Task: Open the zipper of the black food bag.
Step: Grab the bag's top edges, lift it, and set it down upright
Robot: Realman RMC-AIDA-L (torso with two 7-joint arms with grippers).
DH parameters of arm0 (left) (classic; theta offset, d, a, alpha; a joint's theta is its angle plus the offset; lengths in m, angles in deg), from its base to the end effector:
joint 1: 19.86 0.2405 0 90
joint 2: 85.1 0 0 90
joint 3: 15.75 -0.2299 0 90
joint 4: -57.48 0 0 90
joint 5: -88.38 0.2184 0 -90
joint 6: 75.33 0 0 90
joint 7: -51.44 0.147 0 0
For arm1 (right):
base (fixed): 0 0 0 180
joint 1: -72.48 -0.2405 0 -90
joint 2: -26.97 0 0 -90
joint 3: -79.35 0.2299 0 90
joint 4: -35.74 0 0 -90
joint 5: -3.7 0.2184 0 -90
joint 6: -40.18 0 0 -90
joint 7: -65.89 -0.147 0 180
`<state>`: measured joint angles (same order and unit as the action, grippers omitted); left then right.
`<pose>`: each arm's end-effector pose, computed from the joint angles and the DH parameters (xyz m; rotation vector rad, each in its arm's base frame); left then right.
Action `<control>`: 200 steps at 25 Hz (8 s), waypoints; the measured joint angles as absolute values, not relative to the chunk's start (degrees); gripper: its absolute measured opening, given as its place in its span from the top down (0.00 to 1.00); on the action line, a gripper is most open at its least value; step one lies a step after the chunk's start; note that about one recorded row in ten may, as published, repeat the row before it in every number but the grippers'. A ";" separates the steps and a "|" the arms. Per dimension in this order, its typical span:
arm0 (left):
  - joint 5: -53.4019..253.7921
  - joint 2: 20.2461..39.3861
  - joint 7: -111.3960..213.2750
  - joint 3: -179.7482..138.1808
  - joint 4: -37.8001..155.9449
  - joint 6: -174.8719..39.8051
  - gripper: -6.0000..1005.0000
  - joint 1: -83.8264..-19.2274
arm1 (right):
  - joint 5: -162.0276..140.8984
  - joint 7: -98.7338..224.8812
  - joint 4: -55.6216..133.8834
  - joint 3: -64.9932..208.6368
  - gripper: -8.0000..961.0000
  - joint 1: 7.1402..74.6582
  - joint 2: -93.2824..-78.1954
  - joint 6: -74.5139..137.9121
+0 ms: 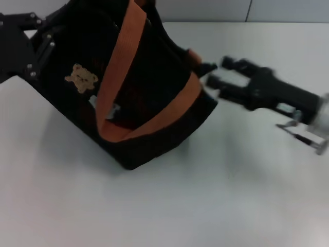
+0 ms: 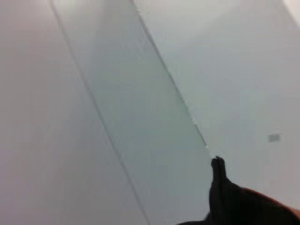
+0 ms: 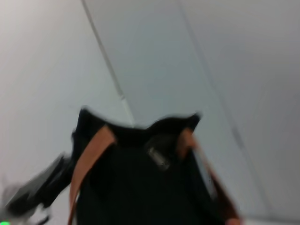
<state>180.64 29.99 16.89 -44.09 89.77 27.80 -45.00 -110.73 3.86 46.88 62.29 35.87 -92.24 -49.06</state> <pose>-0.2524 0.3069 0.0889 -2.1831 0.2978 -0.9363 0.2257 0.3208 -0.0314 -2.4838 0.6891 1.1800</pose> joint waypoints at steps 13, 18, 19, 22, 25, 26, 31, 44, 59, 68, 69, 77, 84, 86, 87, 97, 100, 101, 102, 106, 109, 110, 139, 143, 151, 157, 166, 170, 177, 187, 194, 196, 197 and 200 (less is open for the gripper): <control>180.54 32.62 22.30 -52.78 90.28 27.68 0.92 -45.60 | -110.90 6.56 35.16 50.91 0.13 27.72 -92.91 -40.73; 180.52 33.23 23.98 -53.35 89.74 27.41 0.92 -44.09 | -110.53 6.63 37.28 51.38 0.13 31.60 -92.78 -42.41; 180.52 33.21 24.18 -53.45 89.34 27.45 0.92 -43.89 | -110.47 6.65 38.18 51.46 0.13 32.72 -92.75 -43.34; 180.52 33.11 25.15 -53.64 88.05 27.52 0.92 -43.47 | -109.50 7.18 41.05 51.73 0.13 36.12 -92.65 -47.09; 180.51 33.18 25.92 -53.93 87.53 27.48 0.92 -42.97 | -105.89 8.99 43.34 51.86 0.13 39.51 -92.46 -51.31; 180.50 33.19 26.18 -54.06 87.17 27.46 0.92 -42.94 | -104.59 9.68 43.92 51.86 0.13 40.40 -92.40 -52.42; 180.45 33.23 27.24 -54.93 85.66 27.49 0.92 -42.97 | -99.62 17.40 43.96 51.86 0.13 42.80 -92.49 -55.06; 180.18 33.46 28.29 -56.02 82.61 27.27 0.92 -43.32 | -94.84 62.92 22.24 57.98 0.13 42.81 -92.91 -52.47; 180.17 33.55 28.85 -56.00 81.39 27.41 0.92 -43.39 | -95.62 81.04 13.65 62.79 0.13 42.36 -92.91 -46.01; 180.45 33.55 28.85 -56.10 81.29 27.19 0.92 -43.50 | -96.41 88.11 11.07 65.10 0.14 42.80 -92.91 -45.48; 180.46 33.55 28.85 -56.13 81.20 27.18 0.92 -43.54 | -96.41 88.67 10.75 65.44 0.14 42.81 -92.91 -45.46; 180.49 33.55 29.42 -56.18 80.21 27.20 0.92 -43.64 | -96.41 89.87 10.27 67.41 0.15 42.77 -92.91 -45.42; 180.53 33.55 29.55 -56.18 79.85 27.27 0.92 -43.64 | -96.41 92.85 9.78 67.49 0.17 43.00 -92.91 -45.42; 180.55 33.55 29.55 -56.18 79.82 27.23 0.92 -43.71 | -96.41 93.72 9.56 67.49 0.17 43.28 -92.91 -45.44; 180.56 33.55 29.55 -56.18 79.82 27.22 0.92 -43.73 | -96.41 93.96 9.53 67.48 0.17 43.35 -92.91 -45.49; 180.60 33.55 29.55 -56.18 79.18 26.89 0.92 -44.37 | -99.37 94.25 9.81 67.52 0.29 43.52 -92.91 -45.41; 180.60 33.55 29.55 -56.18 79.12 26.82 0.92 -44.47 | -99.39 94.26 9.81 67.51 0.40 43.47 -92.91 -45.41; 180.60 33.55 29.55 -56.18 79.12 26.82 0.92 -44.48 | -99.40 94.26 9.81 67.52 0.44 43.47 -92.91 -45.41; 180.60 33.55 29.55 -56.19 79.11 26.81 0.92 -44.48 | -99.41 94.27 9.81 67.51 0.48 43.47 -92.91 -45.41; 180.60 33.55 29.55 -56.18 79.08 26.73 0.92 -44.54 | -99.44 94.36 9.88 67.49 0.60 43.50 -92.91 -45.41; 180.60 33.55 29.56 -56.18 79.03 26.70 0.92 -44.60 | -99.49 95.25 9.79 67.31 0.60 43.29 -92.91 -45.36; 180.60 33.55 29.55 -56.18 79.02 26.70 0.92 -44.62 | -99.52 96.44 9.55 67.23 0.59 43.25 -92.91 -45.06; 180.55 33.64 31.05 -56.18 77.66 25.72 0.92 -44.95 | -100.87 100.10 8.14 69.44 0.83 41.74 -93.00 -41.06; 180.55 33.64 31.06 -56.18 77.57 25.43 0.92 -45.10 | -102.44 100.09 8.33 69.61 0.87 41.82 -93.00 -41.00; 180.50 33.64 31.13 -56.03 77.48 25.24 0.92 -45.29 | -102.63 100.31 8.42 69.60 0.96 41.60 -93.00 -40.36; 179.62 33.57 31.12 -51.96 76.02 25.04 0.92 -44.94 | -102.48 99.88 10.01 69.59 0.99 42.45 -93.00 -40.07; 179.33 33.50 31.68 -40.99 73.44 25.06 0.92 -43.48 | -102.11 99.54 12.83 71.39 0.99 45.87 -93.00 -38.44; 179.25 33.49 31.98 -37.04 72.74 25.07 0.92 -42.87 | -102.05 99.51 14.26 74.00 0.99 47.43 -92.99 -37.79; 179.22 33.41 32.04 -33.31 71.69 23.97 0.92 -41.83 | -102.02 94.50 18.06 78.11 0.99 49.53 -93.00 -37.76; 179.17 33.47 32.10 -32.64 70.83 23.71 0.91 -40.57 | -102.02 89.54 19.12 81.70 0.99 49.49 -92.97 -37.87; 179.17 33.50 32.18 -31.79 68.99 23.67 0.90 -39.65 | -102.03 86.07 19.05 84.14 0.97 49.25 -92.92 -37.91; 179.17 33.51 32.19 -31.54 68.59 23.67 0.90 -39.58 | -102.03 85.60 19.10 84.25 0.96 49.21 -92.91 -37.91; 179.17 33.51 32.22 -31.19 68.01 23.66 0.89 -39.55 | -102.02 85.17 19.11 84.38 0.96 49.17 -92.91 -37.91; 179.17 33.56 32.66 -29.78 65.63 23.54 0.89 -39.74 | -102.03 82.09 19.17 84.74 0.94 48.96 -92.84 -37.91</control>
